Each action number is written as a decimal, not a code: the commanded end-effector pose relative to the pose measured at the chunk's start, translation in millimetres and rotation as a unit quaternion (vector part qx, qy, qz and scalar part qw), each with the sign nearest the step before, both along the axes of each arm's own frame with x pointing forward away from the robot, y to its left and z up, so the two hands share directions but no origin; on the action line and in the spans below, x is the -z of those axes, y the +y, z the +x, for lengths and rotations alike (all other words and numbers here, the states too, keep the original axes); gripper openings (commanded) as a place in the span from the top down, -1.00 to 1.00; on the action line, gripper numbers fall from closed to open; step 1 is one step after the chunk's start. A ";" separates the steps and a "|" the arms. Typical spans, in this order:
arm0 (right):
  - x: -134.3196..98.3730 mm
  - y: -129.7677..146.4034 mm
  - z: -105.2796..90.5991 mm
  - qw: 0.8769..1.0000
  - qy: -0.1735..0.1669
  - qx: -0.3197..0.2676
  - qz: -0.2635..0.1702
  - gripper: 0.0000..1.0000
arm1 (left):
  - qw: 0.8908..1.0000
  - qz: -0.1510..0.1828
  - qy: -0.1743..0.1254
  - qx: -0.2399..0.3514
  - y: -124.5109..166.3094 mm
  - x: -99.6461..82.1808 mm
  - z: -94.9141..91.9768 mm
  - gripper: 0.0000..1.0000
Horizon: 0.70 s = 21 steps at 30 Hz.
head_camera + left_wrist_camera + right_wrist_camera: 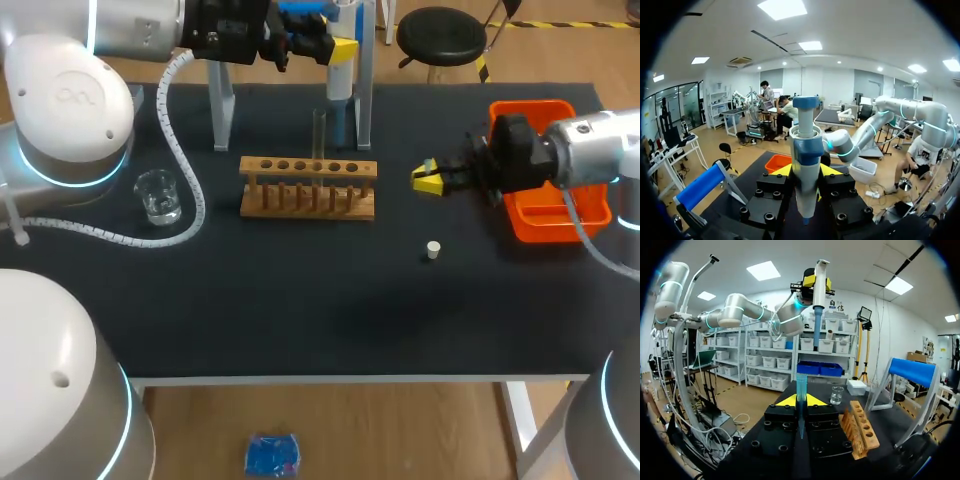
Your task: Invert the test tube, pick up the pipette, mount the tip to pipette, aspirate from beaker and dispense into the tube, eject the tip, return the pipette, and cap with the stopper.
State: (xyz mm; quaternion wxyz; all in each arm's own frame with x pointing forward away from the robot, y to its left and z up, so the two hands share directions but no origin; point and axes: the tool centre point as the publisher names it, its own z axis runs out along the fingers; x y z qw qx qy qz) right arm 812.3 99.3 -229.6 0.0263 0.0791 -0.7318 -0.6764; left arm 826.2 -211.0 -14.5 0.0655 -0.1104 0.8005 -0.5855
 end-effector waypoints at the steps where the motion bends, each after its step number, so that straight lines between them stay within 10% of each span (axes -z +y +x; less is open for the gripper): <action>1: -4.1 18.6 1.3 1.000 -0.020 0.002 -0.004 1.00 | 1.000 -0.001 0.000 0.000 1.6 -0.6 -1.2 1.00; 21: -4.6 78.9 4.6 0.996 -0.092 -0.016 -0.007 1.00 | 1.000 -0.001 0.000 0.000 1.6 -0.6 -1.2 1.00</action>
